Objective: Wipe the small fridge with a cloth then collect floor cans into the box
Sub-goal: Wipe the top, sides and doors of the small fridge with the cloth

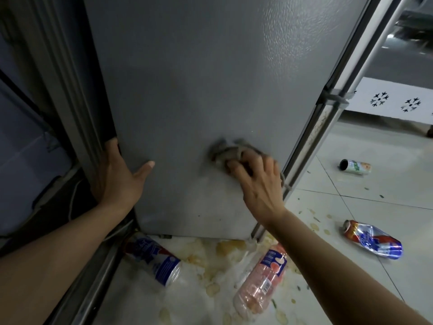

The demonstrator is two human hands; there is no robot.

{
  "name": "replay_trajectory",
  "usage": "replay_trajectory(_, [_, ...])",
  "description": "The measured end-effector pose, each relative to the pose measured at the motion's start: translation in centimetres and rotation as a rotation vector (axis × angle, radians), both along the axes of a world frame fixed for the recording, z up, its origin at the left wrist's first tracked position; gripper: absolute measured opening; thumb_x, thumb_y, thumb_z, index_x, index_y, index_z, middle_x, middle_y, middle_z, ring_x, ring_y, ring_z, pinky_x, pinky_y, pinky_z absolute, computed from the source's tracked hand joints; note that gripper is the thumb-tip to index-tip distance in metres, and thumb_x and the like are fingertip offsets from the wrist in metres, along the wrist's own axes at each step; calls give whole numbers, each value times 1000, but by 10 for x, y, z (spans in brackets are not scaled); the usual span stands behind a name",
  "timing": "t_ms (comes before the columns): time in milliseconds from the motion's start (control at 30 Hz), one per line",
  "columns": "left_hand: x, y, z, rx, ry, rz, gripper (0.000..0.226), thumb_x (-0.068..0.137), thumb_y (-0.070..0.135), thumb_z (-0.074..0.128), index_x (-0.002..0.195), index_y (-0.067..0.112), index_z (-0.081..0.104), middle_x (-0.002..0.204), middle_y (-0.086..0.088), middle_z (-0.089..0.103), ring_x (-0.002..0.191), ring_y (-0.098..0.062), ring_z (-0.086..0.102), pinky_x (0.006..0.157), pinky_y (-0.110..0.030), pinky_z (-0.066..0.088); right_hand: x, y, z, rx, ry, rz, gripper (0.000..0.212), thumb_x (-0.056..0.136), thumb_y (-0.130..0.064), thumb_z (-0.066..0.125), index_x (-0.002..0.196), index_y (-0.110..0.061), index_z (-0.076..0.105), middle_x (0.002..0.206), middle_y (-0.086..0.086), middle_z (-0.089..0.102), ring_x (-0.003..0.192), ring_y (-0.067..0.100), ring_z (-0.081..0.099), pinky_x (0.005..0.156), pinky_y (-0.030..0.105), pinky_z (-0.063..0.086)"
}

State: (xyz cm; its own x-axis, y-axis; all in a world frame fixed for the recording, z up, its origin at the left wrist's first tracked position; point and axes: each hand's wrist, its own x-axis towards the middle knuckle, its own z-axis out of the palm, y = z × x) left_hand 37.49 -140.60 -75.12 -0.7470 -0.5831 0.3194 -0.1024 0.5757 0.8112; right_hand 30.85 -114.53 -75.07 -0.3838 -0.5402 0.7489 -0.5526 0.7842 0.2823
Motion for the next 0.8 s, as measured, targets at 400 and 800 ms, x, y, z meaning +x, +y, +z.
replay_trajectory(400, [-1, -5, -1, -3, 31, -50, 70, 78, 40, 70, 132, 23, 30, 130, -2, 51, 109, -23, 54, 84, -42, 50, 7, -41, -70, 430, -62, 174, 42, 86, -18, 40, 124, -28, 55, 115, 0, 53, 89, 21, 38, 74, 34, 28])
replay_trajectory(800, [3, -25, -18, -81, 1, -92, 35, 89, 33, 58, 118, 21, 44, 103, 0, 61, 89, -23, 60, 69, -44, 54, 2, -95, -37, 173, 119, 225, 41, 90, -13, 34, 120, -20, 61, 120, 4, 41, 89, 27, 38, 70, 37, 27])
